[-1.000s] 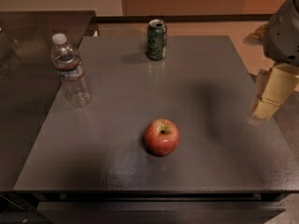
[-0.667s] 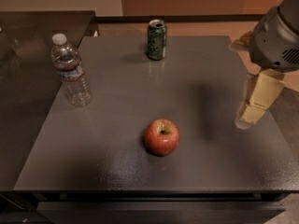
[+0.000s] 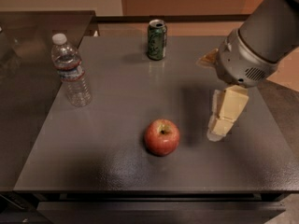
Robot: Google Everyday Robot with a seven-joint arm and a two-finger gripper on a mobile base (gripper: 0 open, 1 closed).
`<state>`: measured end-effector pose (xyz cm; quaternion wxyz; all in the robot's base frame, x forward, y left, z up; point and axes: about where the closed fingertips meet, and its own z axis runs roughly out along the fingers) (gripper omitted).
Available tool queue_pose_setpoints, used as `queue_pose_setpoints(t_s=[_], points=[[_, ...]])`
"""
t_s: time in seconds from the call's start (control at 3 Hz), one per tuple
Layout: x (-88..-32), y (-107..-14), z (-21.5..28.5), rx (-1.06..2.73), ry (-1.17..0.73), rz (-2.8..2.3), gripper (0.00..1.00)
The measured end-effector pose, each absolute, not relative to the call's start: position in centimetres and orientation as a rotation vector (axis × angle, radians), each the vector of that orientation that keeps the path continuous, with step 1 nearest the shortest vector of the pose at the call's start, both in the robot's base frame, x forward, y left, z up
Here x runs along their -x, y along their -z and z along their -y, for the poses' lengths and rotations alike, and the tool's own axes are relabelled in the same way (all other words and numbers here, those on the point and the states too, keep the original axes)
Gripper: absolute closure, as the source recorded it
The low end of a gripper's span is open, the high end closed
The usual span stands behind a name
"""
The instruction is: Pick apple
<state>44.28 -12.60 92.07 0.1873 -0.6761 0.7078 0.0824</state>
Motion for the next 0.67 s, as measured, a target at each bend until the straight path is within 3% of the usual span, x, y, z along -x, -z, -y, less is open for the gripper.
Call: queue_pose_setpoints(t_s=[0.67], points=[[-42.3, -89.0, 7.3, 2.019, -0.358, -1.861, 0.0]])
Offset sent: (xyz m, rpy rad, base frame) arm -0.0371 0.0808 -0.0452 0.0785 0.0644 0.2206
